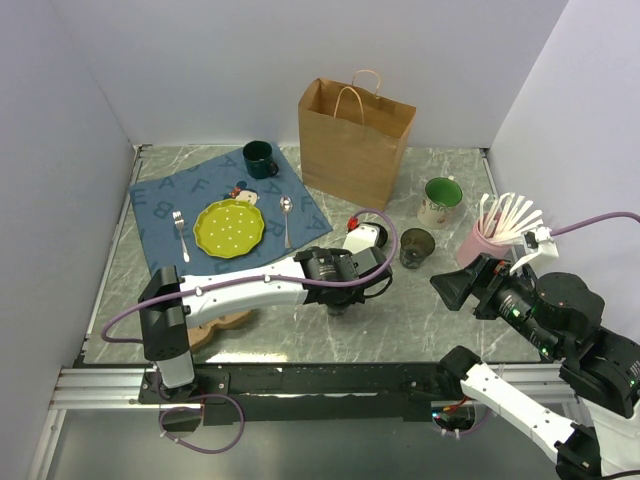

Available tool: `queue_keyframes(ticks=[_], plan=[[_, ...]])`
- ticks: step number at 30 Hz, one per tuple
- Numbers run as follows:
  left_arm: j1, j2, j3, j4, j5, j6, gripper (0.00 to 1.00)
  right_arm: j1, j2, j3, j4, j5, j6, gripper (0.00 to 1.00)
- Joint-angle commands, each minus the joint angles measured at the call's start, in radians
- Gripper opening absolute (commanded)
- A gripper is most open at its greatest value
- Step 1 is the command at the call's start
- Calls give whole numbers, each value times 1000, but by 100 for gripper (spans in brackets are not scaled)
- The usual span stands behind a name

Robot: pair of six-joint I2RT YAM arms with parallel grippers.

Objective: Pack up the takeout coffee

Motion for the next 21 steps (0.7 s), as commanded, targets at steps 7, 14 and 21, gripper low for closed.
queue_keyframes(ticks=[7,14,21], plan=[[-6,32,57,11,-32,56,1,3,17,19,8,26,-7,100],[-5,32,37,38,-32,71,1,1,29,26,8,33,-15,100],[-5,51,40,33,-29,79,1,1,32,25,18,32,-15,100]])
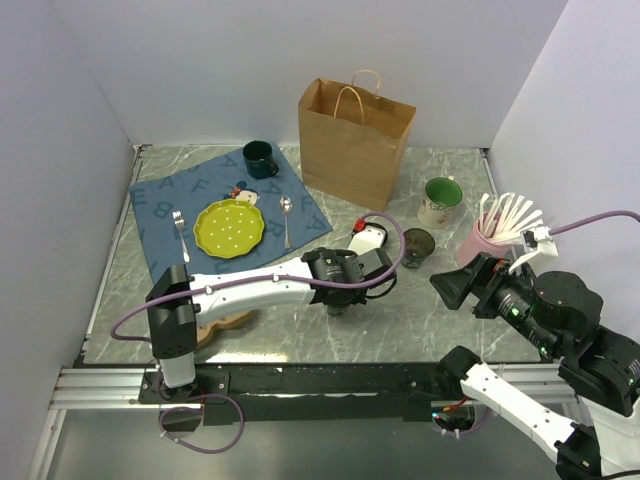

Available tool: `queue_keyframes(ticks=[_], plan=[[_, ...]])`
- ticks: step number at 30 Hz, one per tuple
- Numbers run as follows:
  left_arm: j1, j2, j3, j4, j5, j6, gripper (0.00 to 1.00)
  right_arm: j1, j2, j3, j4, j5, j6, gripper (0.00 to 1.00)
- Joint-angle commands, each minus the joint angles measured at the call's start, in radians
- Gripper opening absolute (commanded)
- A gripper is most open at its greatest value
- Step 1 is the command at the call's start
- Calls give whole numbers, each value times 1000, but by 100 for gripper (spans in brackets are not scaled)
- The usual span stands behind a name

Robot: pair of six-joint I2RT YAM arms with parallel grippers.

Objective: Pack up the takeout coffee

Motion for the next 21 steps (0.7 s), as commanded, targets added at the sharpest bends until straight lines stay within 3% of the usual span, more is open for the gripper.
queue_keyframes(ticks=[1,16,21], plan=[[-3,11,17,30,-17,20,1,1,27,26,16,26,-7,100],[3,43,32,14,-31,45,1,1,39,29,26,31,-9,100],[12,42,31,14,-32,54,9,1,42,31,27,29,-11,100]])
